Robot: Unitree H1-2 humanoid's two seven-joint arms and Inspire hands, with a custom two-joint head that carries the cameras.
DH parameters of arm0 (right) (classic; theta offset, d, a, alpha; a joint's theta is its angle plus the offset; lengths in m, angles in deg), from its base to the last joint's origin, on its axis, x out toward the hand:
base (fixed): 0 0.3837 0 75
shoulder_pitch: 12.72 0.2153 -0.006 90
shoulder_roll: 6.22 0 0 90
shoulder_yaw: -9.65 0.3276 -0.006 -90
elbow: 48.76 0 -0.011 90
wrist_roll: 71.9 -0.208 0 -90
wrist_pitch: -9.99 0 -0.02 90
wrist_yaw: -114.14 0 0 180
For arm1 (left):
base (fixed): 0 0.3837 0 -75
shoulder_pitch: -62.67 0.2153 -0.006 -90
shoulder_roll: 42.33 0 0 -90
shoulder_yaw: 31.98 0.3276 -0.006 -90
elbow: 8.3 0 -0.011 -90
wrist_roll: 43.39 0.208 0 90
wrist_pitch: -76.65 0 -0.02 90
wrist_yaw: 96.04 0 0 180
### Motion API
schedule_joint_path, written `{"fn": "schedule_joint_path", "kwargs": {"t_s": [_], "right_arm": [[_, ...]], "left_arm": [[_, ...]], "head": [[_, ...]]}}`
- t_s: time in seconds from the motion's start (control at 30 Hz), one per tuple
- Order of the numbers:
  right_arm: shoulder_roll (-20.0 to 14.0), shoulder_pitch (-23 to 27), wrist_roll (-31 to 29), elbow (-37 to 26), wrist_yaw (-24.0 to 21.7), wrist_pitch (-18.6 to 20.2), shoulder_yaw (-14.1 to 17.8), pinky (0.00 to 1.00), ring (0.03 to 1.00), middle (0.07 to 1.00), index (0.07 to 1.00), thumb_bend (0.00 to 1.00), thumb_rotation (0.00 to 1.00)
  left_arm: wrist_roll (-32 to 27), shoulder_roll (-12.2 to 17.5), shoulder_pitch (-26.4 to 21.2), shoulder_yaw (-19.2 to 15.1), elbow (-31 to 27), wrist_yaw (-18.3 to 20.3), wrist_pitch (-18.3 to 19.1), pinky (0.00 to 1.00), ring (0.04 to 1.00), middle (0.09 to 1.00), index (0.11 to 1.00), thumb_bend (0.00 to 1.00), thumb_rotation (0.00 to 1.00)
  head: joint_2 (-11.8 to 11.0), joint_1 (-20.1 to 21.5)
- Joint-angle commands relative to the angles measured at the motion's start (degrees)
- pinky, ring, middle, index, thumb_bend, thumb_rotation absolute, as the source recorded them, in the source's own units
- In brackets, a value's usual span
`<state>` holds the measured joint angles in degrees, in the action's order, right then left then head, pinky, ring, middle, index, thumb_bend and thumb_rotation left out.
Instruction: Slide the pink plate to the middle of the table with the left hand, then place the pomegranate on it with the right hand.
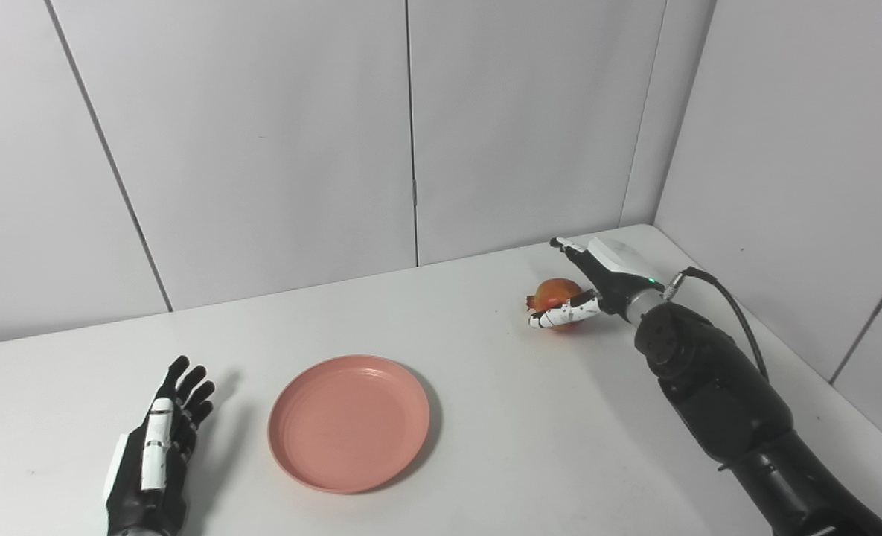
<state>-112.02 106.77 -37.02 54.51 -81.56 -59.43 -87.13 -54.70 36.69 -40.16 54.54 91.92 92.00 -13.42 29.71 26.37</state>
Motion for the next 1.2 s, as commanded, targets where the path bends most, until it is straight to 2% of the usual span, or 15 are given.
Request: {"fn": "schedule_joint_path", "kwargs": {"t_s": [0.0, 0.23, 0.47, 0.7, 0.87, 1.17], "right_arm": [[-2.2, 3.7, -0.1, -0.2, 0.8, -1.4, 0.1, 0.79, 0.888, 0.936, 0.931, 1.0, 0.43], [-2.7, 4.9, -0.3, 1.6, 0.1, 0.0, -1.2, 0.79, 0.886, 0.938, 0.927, 1.0, 0.4], [-2.8, 5.5, -1.1, 3.3, -0.2, 0.0, -1.8, 0.8, 0.894, 0.93, 0.912, 1.0, 0.37], [-3.4, 6.2, -0.9, 2.7, -3.0, 2.3, -2.9, 0.81, 0.887, 0.916, 0.898, 1.0, 0.33], [-3.6, 6.9, -0.7, 3.1, -4.6, 3.2, -4.0, 0.76, 0.842, 0.893, 0.886, 1.0, 0.33], [-3.2, 7.5, -0.7, 4.7, -4.2, 2.6, -4.9, 0.74, 0.824, 0.866, 0.851, 1.0, 0.33]], "left_arm": [[-0.6, 0.5, -1.0, 0.0, -2.5, 0.7, 0.0, 0.94, 0.913, 0.926, 0.915, 0.39, 1.0], [-0.5, 0.2, -0.8, -0.1, -3.6, 0.4, 1.2, 0.93, 0.91, 0.922, 0.908, 0.39, 1.0], [-0.6, 0.2, -1.0, -0.1, -3.4, 0.7, 0.8, 0.93, 0.912, 0.927, 0.913, 0.4, 1.0], [-0.5, 0.3, -1.0, -0.1, -3.5, 0.7, 0.8, 0.94, 0.915, 0.928, 0.915, 0.42, 1.0], [-0.7, 0.3, -0.9, -0.2, -3.6, 0.8, 0.9, 0.93, 0.909, 0.923, 0.908, 0.42, 1.0], [-0.6, 0.3, -0.9, -0.2, -3.7, 0.8, 1.0, 0.93, 0.909, 0.921, 0.909, 0.42, 1.0]], "head": [[0.1, -0.1], [0.5, -0.2], [0.5, -0.2], [1.0, -0.4], [1.1, -0.5], [1.5, -0.6]]}}
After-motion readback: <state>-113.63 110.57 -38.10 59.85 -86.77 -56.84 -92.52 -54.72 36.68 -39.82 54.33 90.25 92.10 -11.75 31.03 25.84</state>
